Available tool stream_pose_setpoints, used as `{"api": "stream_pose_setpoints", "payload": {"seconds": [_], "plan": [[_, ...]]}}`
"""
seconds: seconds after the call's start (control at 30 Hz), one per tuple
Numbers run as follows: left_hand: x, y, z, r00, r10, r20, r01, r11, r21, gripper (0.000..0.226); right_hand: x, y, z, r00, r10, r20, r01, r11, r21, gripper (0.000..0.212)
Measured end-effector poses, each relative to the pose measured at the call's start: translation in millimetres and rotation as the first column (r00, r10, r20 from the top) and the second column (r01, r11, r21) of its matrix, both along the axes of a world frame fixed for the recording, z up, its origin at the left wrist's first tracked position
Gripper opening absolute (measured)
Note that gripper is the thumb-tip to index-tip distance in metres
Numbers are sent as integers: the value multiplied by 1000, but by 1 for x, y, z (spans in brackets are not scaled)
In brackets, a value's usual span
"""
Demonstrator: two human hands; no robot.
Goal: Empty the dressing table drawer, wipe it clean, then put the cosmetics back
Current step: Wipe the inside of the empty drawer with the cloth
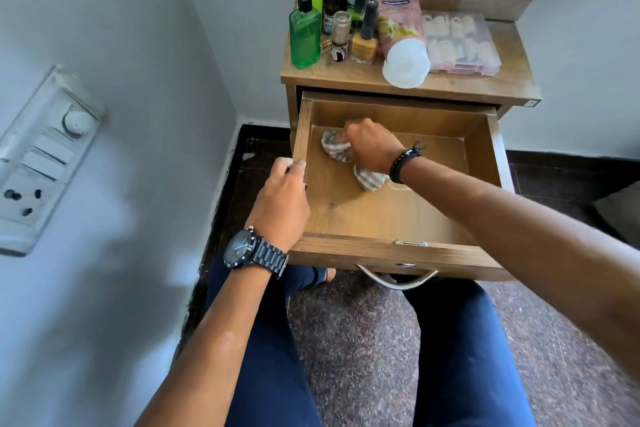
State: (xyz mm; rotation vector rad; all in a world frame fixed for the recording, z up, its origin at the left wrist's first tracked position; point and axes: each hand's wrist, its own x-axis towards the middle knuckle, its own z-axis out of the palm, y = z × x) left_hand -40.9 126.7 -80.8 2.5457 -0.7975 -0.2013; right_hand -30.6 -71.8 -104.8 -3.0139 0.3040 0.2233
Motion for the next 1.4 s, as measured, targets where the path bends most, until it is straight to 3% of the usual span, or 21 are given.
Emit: {"api": "stream_pose_setpoints", "payload": {"seconds": [0.1,0.2,0.27,0.33,0.47,0.6,0.73,0.87,1.0,1.1,1.2,1.27,1.4], "plan": [[0,-1,0,1000,-16,-11,16,1000,0,41,-24,10,-3,986,142,-90,-124,975,182,25],[0,-1,0,1000,-15,-4,15,1000,5,43,-51,30,2,877,406,-258,-289,873,392,30],[-1,-1,1,1000,-10,-4,10,1000,1,42,-55,33,8,825,458,-332,-289,845,449,33],[-1,-1,1,1000,-9,-1,9,1000,-1,41,-54,32,9,827,454,-332,-287,848,445,31],[2,-1,-1,1000,-11,4,11,1000,-2,41,-47,34,-3,909,357,-215,-307,922,234,24],[1,-1,-3,1000,-3,5,3,1000,1,42,-16,21,-8,990,142,-25,-142,990,10,21],[1,0,-4,1000,-2,3,2,1000,0,44,17,22,-6,994,39,97,-32,997,-76,30],[1,-1,-4,1000,-2,5,2,1000,3,44,23,23,-8,996,30,81,-28,999,-35,30],[0,-3,-2,1000,-4,18,3,1000,23,44,9,13,-10,989,150,5,-150,988,39,33],[0,-4,-2,1000,-12,27,10,999,48,43,-16,19,-10,945,301,-126,-269,938,219,34],[2,-6,0,999,-7,32,5,998,62,41,-45,42,-6,827,514,-230,-397,822,409,47],[0,-11,4,999,23,24,-24,997,73,36,-49,47,-1,815,512,-271,-375,823,427,53],[-12,-22,6,996,67,52,-73,989,129,29,-46,46,7,835,490,-252,-381,843,379,41]]}}
